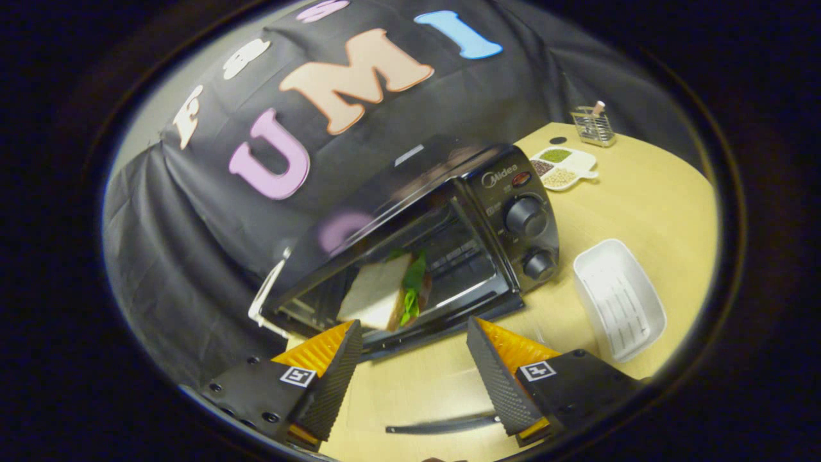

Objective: Open the toaster oven, put the food inside, and close the toaster oven door.

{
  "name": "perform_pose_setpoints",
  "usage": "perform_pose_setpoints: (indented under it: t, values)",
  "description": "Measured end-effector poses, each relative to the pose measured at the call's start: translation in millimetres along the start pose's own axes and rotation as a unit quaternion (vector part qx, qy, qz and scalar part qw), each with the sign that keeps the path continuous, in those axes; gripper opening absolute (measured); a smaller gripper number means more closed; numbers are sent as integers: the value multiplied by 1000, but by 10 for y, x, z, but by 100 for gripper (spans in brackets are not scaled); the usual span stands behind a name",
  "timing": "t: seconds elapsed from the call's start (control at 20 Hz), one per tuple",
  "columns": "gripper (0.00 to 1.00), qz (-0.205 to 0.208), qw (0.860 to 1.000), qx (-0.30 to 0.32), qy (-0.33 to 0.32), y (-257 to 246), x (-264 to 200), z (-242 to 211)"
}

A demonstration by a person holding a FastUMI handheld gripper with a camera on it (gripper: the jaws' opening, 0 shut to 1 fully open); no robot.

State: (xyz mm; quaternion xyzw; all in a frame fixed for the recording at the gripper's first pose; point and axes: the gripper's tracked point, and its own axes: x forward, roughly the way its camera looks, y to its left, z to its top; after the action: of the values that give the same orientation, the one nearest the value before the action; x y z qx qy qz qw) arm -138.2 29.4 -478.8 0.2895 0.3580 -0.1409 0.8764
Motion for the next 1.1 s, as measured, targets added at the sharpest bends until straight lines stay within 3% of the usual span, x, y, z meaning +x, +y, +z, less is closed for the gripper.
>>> perform_pose_setpoints:
  t: [0.3,0.55,0.9,1.1]
  values:
    - [99,-6,992,-86,88,-205,-383,-466]
    - [99,-5,979,-123,159,-345,-581,-892]
    - [99,-24,953,-187,237,-611,-603,-1392]
    - [100,-41,947,-205,245,-733,-503,-1435]
